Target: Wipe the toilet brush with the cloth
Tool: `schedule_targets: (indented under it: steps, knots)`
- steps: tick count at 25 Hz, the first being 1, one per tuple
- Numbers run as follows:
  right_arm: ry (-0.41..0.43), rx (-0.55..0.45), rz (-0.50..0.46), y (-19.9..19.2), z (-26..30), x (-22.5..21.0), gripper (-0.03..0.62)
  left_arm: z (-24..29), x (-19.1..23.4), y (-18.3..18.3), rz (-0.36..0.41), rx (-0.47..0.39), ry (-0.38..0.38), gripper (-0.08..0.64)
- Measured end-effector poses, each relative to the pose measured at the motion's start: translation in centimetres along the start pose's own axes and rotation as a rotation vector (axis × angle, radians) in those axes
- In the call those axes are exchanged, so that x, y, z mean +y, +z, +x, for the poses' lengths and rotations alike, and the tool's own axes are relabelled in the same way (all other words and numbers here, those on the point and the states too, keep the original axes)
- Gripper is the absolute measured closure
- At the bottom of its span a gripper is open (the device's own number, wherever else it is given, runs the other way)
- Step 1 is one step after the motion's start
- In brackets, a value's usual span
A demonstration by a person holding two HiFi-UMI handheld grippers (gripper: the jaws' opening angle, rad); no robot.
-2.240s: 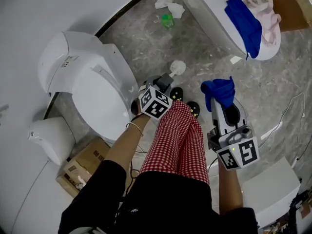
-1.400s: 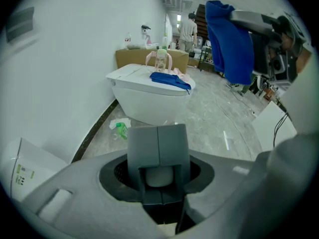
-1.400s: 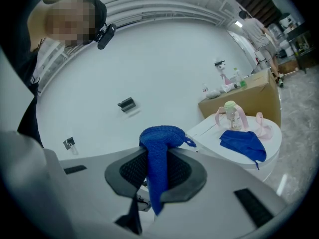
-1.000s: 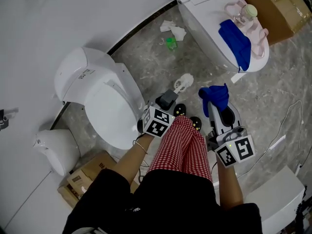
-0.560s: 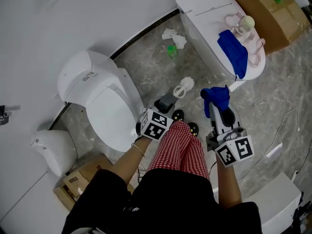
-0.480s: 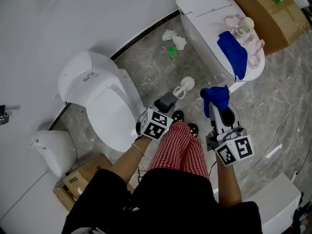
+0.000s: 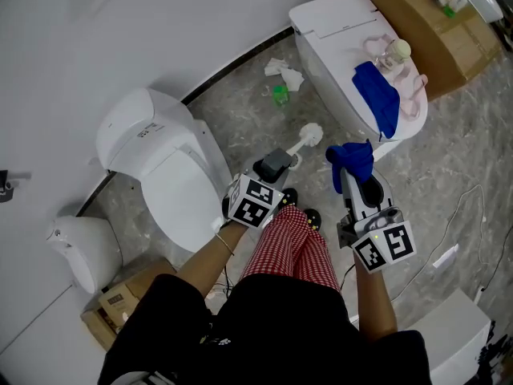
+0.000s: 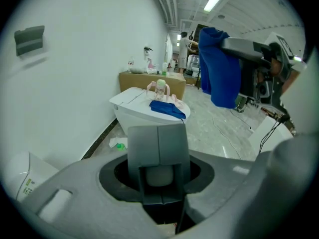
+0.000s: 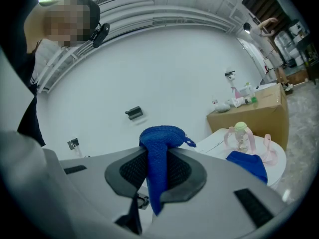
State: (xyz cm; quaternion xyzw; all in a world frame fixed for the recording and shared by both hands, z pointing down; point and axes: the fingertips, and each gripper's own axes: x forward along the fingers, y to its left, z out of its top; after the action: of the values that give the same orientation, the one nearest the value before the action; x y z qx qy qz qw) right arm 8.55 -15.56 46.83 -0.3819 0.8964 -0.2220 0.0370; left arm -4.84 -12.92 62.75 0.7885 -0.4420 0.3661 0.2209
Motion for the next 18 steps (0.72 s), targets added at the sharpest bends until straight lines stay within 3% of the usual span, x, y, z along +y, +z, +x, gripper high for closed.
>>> schedule_targets:
  steps: [18]
  knots:
    - [0.067, 0.011, -0.075, 2.3, 1.0, 2.9, 0.526, -4.5, 1.5, 4.2, 0.066, -0.078, 0.036, 0.391]
